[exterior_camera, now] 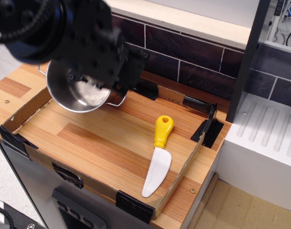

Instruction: Topple metal pot

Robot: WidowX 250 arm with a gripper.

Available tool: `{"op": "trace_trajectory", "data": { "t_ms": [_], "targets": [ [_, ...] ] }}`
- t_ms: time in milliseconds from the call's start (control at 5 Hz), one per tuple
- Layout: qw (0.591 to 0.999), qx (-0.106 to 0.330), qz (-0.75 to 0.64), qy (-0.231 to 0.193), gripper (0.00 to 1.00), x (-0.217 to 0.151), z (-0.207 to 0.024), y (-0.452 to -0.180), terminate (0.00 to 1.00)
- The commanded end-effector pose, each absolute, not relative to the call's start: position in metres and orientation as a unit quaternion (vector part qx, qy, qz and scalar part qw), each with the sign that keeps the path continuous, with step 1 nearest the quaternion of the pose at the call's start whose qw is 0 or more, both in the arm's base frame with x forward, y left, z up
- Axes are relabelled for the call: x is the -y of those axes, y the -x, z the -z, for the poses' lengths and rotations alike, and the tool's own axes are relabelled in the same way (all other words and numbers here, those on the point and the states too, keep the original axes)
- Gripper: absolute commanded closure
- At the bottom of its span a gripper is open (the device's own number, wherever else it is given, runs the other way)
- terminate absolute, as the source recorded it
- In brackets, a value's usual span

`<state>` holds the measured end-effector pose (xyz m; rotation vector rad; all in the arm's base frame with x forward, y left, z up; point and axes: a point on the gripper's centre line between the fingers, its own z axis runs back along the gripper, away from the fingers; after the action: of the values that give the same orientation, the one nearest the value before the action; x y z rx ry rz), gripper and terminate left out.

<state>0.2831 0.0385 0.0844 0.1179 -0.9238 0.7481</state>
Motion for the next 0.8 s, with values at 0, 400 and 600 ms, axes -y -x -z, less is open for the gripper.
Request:
{"op": "trace_trajectory", "data": {
  "t_ms": [0, 400, 600],
  "targets": [
    [0.833, 0.443, -0.326, -0.065, 1.0, -0.031, -0.071, -0.273, 0.0],
    [0.831, 0.407, -0.375, -0.055, 0.0, -0.033, -0.067, -0.262, 0.0],
    [0.831, 0.383, -0.401, -0.041, 0.0, -0.036, -0.069, -0.255, 0.0]
  ]
}}
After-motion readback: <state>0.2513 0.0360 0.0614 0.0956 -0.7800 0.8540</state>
